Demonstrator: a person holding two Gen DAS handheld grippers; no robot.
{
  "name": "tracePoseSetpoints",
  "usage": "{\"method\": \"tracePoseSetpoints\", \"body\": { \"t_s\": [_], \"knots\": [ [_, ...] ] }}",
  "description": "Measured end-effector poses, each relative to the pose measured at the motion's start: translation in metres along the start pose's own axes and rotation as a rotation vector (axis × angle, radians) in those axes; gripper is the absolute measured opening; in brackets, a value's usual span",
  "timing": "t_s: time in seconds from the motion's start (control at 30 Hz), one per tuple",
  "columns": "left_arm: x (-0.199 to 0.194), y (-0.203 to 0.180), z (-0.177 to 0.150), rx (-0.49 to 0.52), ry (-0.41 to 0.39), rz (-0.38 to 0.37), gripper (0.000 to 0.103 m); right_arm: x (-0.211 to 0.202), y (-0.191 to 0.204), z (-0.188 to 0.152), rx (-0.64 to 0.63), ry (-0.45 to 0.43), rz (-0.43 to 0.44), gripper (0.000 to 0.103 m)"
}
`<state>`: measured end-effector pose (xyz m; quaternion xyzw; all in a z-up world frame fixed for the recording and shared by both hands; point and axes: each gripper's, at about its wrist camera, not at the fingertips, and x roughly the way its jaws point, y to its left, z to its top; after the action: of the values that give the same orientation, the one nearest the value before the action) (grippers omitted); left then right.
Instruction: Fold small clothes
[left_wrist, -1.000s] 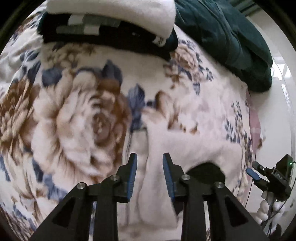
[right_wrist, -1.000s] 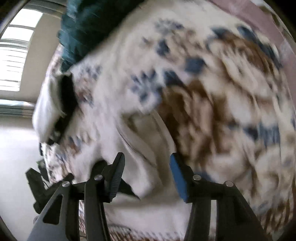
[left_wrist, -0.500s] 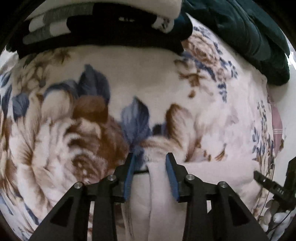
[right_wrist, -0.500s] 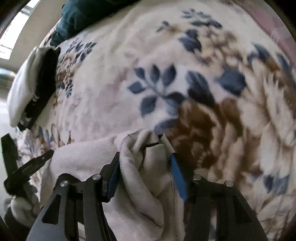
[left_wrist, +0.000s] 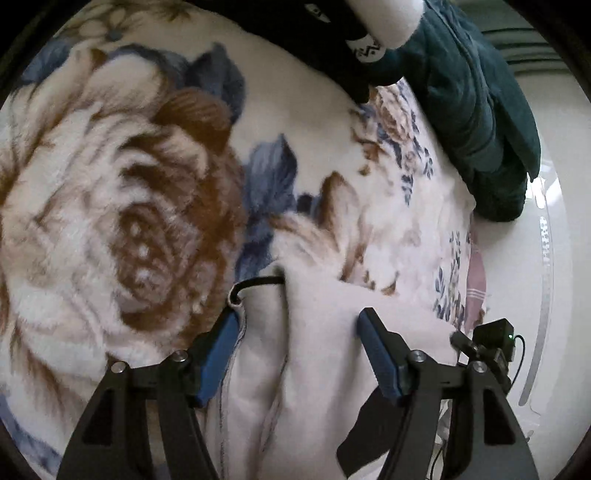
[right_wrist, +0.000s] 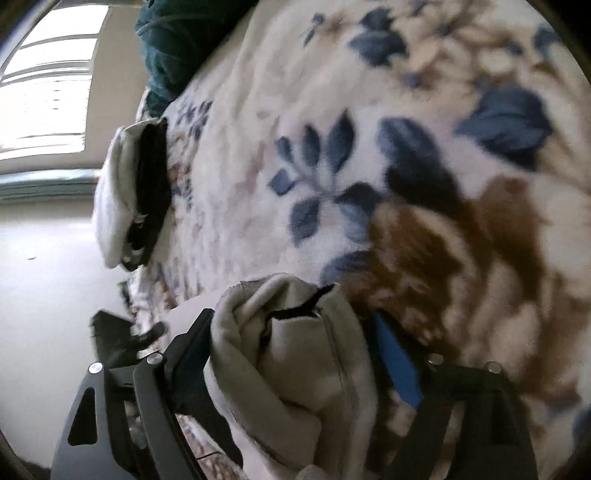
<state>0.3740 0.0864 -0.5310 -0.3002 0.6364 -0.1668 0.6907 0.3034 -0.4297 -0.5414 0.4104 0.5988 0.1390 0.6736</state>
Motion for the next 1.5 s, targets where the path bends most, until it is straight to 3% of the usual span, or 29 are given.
{"method": "tracePoseSetpoints", "body": {
  "t_s": [0.1,0.13,0.2,0.23,0.3,0.43,0.63,0.9,1.03,1.23,1.37,1.5],
  "knots": [
    [-0.004,-0.010,0.000,0.014,-0.018,0.022,0.063,0.009,0.009,-0.001,-0.029,0.027,0.025,0.087],
    [-0.004,-0.013,0.000,0.024,-0.026,0.031,0.058,0.013,0.012,-0.002,-0.036,0.038,0.037,0.081],
    [-0.004,-0.019,-0.002,0.056,-0.044,0.061,0.027,0.019,0.016,-0.006,-0.056,0.050,0.009,0.063],
    [-0.004,-0.021,-0.004,0.065,-0.056,0.065,0.026,0.022,0.018,-0.006,-0.062,0.048,-0.002,0.052],
    [-0.007,-0.027,-0.007,0.087,-0.094,0.070,0.019,0.022,0.017,-0.007,-0.046,0.035,0.001,0.041],
    [-0.025,-0.043,-0.017,0.143,-0.168,0.082,0.017,0.016,0.028,-0.014,-0.064,0.001,-0.018,0.033],
    [-0.066,-0.064,-0.031,0.203,-0.241,0.086,0.016,-0.005,0.062,-0.025,-0.111,-0.032,-0.038,0.031],
    [-0.164,-0.075,-0.030,0.229,-0.399,0.059,0.015,-0.026,0.172,-0.033,-0.239,-0.089,-0.019,0.030],
    [-0.221,-0.076,0.001,0.236,-0.488,0.044,0.015,-0.022,0.244,-0.026,-0.306,-0.120,-0.004,0.029],
    [-0.284,-0.068,0.095,0.267,-0.573,0.073,0.015,0.012,0.354,0.014,-0.376,-0.160,0.035,0.029],
    [-0.291,-0.057,0.183,0.271,-0.580,0.119,0.015,0.061,0.411,0.065,-0.381,-0.179,0.048,0.029],
    [-0.264,-0.042,0.275,0.274,-0.534,0.176,0.015,0.122,0.443,0.135,-0.361,-0.196,0.010,0.029]
  ]
}}
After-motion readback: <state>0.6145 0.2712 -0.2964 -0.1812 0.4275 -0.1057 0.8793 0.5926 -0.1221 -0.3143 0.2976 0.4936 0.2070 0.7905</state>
